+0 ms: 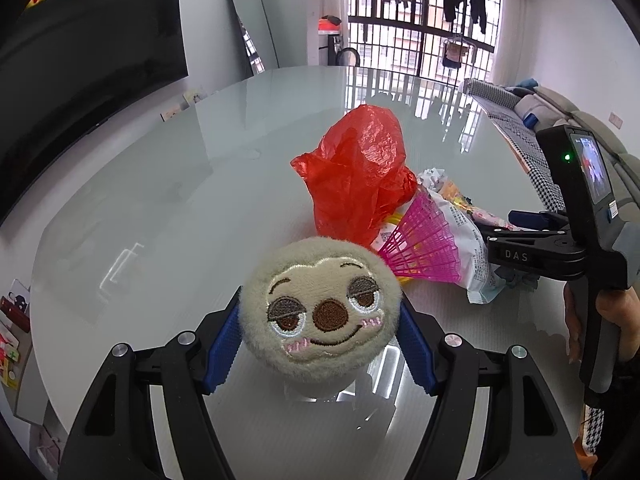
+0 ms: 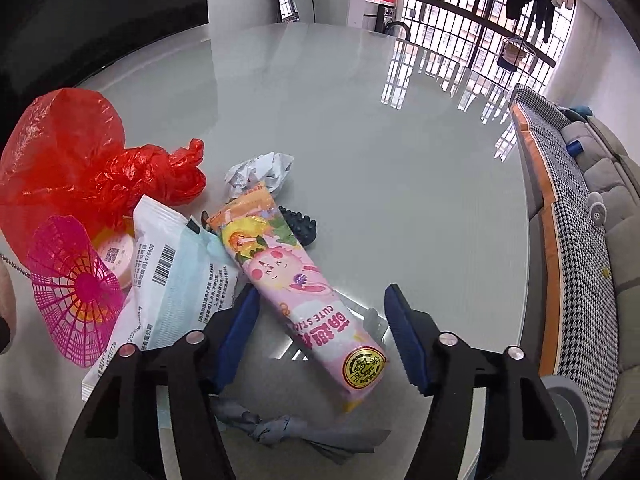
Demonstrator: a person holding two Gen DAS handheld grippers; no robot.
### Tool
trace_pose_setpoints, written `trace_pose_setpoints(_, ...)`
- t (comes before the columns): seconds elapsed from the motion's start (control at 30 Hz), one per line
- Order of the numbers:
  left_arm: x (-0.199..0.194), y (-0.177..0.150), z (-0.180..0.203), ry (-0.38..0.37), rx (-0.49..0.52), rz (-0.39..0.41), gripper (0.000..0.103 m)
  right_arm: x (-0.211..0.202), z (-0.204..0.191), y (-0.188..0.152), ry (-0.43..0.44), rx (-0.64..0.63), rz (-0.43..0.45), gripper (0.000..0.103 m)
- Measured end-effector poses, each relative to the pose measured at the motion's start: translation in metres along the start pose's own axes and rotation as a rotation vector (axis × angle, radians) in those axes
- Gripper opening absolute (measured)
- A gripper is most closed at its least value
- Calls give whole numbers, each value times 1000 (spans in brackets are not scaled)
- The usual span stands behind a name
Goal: Collect trash
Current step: 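Grasp the pink candy wrapper with the right tool while the left tool holds the sloth ball, then carry both items over the grey wastebasket and open both tools to drop them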
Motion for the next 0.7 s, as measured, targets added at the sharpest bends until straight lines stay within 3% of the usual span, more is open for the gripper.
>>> trace_pose_setpoints(0.1,-1,0,-1,-7,0,-1,68,-1,-6,-2,-1,-19,-6,38)
trace_pose_setpoints(0.23,-8,-1,0,-17,4,6,68,-9,-7,-10,-11,-18,-2,24)
trace_pose_setpoints(0.5,-17,-5,1,-36,12,15,68,-38,3,-24,-19,59,62,24)
trace_pose_setpoints(0.7,-29,-3,23,-80,44,36,68,-78,21,-38,-40,153,128,24)
Point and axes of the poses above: each gripper's, at about its wrist camera, not at the fingertips, and x roughly the way its jaws point, z to its right, y to its top, the point moved 5 cm from there along x, roughly the way its jaws point, and after that the axes turned 14 degrees about -x, right-handed, at the moved point
